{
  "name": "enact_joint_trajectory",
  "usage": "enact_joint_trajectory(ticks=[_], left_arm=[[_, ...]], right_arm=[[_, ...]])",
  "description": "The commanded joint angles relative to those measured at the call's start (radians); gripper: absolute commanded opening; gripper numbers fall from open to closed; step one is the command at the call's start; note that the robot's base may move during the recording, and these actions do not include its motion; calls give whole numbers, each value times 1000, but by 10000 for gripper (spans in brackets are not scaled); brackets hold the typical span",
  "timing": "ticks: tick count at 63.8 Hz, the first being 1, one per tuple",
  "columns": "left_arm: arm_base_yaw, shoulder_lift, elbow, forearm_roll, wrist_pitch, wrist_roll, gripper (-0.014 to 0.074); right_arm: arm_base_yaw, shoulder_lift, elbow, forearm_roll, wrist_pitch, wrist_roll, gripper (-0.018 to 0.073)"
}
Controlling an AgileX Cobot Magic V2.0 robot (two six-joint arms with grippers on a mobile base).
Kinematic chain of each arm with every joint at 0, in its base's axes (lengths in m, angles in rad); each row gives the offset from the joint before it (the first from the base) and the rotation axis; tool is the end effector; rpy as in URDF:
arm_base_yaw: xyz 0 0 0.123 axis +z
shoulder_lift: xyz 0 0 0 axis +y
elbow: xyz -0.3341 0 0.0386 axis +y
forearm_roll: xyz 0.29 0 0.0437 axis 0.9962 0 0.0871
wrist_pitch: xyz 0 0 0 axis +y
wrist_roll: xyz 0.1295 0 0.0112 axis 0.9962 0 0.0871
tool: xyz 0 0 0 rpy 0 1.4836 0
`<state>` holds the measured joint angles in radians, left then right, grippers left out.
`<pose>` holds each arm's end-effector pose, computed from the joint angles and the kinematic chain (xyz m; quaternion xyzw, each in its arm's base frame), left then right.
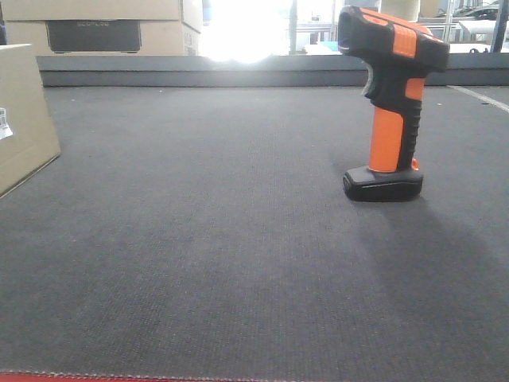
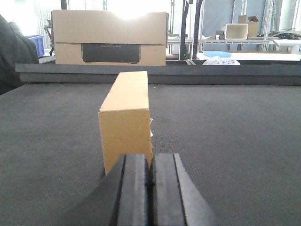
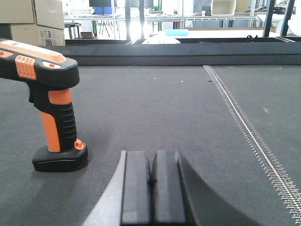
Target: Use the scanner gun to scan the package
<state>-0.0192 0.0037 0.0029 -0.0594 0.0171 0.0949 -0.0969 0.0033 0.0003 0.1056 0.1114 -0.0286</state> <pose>0.0860 -0.0018 0.2128 0.0191 0.6840 0.0056 0.7292 0.0859 -0.0068 0.2017 0.0579 0.7143 -0.0030 0.6974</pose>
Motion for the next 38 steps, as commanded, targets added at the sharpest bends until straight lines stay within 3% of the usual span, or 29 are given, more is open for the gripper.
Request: enact_joint_trajectory(ticks=[1,31,38], left_arm=[[-3,-4,-3,-8,-27,-4,-111],[-3,-4,-3,-26,-69,-4,-111],[-3,-4,-3,-48,-148,-4,-111]], right_arm=[[0,-3,0,-7,-15,-1,-154],[0,-3,0,-2,-103,-1,-154],[0,-3,0,4,-214,-1,-154]])
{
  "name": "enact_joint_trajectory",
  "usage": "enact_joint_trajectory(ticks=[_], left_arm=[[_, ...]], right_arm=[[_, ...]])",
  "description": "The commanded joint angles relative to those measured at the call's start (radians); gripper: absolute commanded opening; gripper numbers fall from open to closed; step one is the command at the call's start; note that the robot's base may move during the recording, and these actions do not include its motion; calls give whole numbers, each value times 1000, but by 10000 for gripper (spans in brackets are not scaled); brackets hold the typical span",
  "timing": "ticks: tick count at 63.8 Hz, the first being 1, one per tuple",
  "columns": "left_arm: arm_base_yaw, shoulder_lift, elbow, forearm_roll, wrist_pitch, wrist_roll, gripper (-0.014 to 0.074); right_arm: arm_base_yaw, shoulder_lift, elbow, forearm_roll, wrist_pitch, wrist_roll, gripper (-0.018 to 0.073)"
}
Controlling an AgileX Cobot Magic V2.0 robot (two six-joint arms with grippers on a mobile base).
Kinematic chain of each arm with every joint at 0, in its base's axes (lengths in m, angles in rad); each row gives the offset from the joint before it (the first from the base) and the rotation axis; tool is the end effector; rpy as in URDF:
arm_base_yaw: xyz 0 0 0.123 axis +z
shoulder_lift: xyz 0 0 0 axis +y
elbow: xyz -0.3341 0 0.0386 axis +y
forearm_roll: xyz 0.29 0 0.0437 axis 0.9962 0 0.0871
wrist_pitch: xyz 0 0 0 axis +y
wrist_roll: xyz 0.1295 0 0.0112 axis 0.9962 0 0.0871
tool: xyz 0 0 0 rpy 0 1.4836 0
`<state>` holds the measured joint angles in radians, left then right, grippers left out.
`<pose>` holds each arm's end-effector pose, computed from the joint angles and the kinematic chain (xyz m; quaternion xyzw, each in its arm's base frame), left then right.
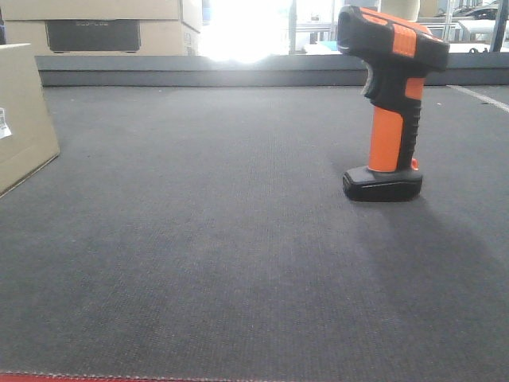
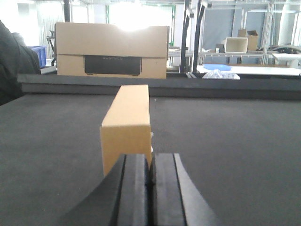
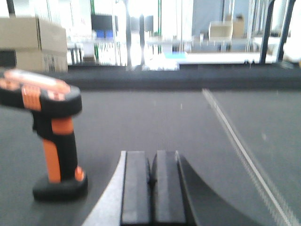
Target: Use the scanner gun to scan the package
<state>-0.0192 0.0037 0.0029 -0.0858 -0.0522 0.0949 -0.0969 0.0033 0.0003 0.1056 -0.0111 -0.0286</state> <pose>0.0852 -0.0011 0.2217 0.0077 0.6587 -0.0023 0.7524 0.0852 -0.0084 0.2175 0.0589 0.6703 -0.0078 0.7397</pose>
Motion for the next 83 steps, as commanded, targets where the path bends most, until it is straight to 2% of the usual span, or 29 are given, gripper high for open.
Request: enact_joint_trajectory(ticks=[1,6,10,17,25,29,36,42,46,49,54,60,67,75,83], left_arm=[[-3,-4,-3,-26,-104,-4,-111],[-3,-4,-23,-36,-123,-4,-111],[-3,-4,-91,-36,-80,-4,-111],[-3,0,-250,-36,73,2,-111],[-3,84,-418,-28,251,2,-105],[-3,149,-493,-13,338,2,-66],[-3,263,-609,1,415,2,92],[-3,345,-673,6,456,2,278],[-3,408,-713,6,479,2,409],[-3,467,-743,6,498,2,513],[-8,538,-778,6,526,0,613],[-16,607,-826,6,584,-28,596],[-16,712,-915,18,760,-30,581],[-16,848,-1050,101,938,-53,581],[-8,1012,-1224,173,1056,-51,581]], right_arm=[[0,-3,0,4,-104,-1,-154],[0,-3,-40,4,-109,-1,-154],[0,-3,-108,4,-84,-1,-154],[0,-3,-258,4,54,-1,-154],[0,84,-417,4,199,-1,-134],[0,142,-473,4,234,-1,-46],[0,253,-549,4,269,-1,240],[0,322,-575,4,267,-1,474],[0,363,-580,4,261,-1,578],[0,384,-580,-4,251,-1,568],[0,393,-580,-3,242,-1,568],[18,395,-580,-3,242,-1,568],[43,395,-580,-4,250,-1,568],[69,396,-580,-4,269,-1,568],[102,413,-580,-4,288,-1,568]])
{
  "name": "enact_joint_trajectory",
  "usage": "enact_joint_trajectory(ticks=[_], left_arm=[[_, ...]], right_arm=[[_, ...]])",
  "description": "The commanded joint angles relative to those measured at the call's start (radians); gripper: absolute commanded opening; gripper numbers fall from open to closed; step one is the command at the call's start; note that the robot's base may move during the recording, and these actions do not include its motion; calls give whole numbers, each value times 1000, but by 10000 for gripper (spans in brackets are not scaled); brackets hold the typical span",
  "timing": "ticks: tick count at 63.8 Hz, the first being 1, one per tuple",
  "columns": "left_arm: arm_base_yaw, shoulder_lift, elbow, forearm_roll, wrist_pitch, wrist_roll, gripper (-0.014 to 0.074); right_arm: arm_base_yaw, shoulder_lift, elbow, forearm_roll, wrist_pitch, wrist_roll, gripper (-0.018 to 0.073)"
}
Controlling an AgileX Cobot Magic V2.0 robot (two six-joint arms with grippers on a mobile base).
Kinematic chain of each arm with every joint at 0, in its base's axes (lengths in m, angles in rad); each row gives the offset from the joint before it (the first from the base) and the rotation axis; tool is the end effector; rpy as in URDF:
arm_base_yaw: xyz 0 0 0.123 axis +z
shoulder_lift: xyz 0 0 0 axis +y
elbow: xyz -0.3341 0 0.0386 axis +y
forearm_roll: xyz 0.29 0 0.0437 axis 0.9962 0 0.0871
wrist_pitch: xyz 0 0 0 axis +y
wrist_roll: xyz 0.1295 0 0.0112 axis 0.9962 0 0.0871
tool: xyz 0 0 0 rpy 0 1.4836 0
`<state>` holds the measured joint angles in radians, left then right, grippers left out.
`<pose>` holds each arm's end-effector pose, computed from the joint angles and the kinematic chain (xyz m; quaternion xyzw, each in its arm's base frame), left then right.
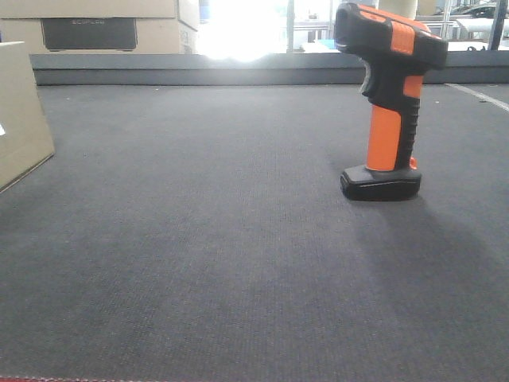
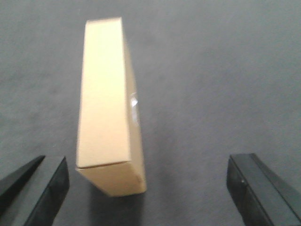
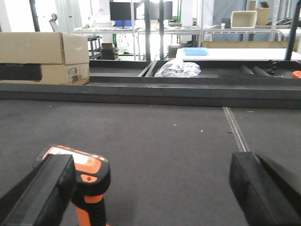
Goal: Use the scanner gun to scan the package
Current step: 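Grasp the cardboard box with the left gripper and lift it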
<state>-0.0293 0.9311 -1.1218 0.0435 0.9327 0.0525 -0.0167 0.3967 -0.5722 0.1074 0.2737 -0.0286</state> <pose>0.2110 -0.0016 0.4328 0.0406 0.8958 0.0265 0.4418 0.1146 0.0019 0.3800 0.0223 0.7101 0.0307 0.7031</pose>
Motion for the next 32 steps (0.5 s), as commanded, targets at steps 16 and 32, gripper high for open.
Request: enact_joint_trajectory(ticks=[16,32], left_arm=[[135,413,-453,-14,288,114,581],[137,640,-555,-21,288,152,581]], right_arm=[[52,32,-7,-6,11,-1,568],[52,32,-7,-6,11,-1,568]])
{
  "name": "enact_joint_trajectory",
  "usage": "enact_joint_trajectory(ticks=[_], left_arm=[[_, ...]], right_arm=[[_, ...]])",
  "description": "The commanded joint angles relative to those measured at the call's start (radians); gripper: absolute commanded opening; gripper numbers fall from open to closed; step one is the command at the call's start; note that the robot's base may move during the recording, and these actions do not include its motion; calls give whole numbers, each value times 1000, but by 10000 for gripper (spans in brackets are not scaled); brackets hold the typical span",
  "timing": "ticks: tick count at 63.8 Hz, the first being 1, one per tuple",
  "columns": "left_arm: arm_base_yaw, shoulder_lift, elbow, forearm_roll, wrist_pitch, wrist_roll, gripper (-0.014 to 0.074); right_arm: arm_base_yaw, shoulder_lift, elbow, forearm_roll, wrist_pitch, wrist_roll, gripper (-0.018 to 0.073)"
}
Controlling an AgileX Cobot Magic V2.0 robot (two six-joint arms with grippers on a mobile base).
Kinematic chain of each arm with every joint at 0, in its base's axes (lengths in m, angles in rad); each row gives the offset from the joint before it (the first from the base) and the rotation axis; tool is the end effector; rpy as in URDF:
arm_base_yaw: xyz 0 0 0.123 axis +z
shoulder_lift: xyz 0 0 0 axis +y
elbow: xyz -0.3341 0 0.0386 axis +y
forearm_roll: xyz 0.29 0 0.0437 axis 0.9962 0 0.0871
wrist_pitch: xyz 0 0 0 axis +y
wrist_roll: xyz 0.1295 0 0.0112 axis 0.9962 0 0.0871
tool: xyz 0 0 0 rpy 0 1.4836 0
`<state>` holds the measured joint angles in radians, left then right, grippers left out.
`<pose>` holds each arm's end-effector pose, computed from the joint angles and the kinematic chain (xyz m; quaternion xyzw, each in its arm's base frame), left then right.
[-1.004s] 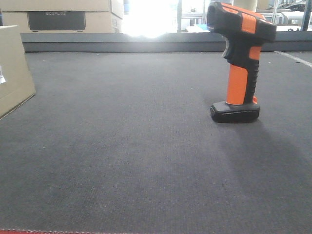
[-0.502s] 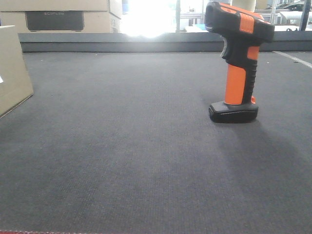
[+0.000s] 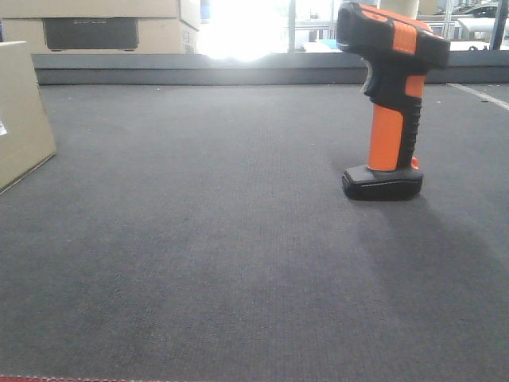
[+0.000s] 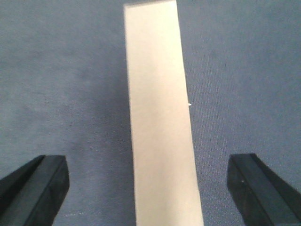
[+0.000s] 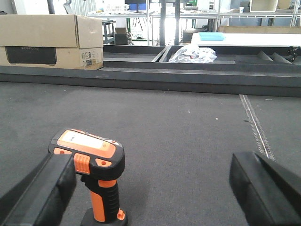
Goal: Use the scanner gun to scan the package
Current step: 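Grasp the cardboard box with the left gripper and lift it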
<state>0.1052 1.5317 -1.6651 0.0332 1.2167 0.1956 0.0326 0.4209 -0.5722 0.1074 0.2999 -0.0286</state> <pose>0.3752 0.0437 0.4311 0.0444 0.9578 0.0588 0.2777 0.1204 0.0081 0.3738 0.0042 0.7279 0.0480 0.6840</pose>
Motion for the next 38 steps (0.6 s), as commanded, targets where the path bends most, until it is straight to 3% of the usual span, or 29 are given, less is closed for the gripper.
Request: enact_joint_trajectory(ticks=[1,31,38], left_arm=[[3,51,-12,-10,4,9,581],[3,232,-12,-58,4,13,578],[3,257,-12,-58,4,13,528]], right_arm=[[2,7,-7,-6,-16,-1,568],[2,9,-7,0,-13,-1,568],[2,9,-7,0,-11,-1,568]])
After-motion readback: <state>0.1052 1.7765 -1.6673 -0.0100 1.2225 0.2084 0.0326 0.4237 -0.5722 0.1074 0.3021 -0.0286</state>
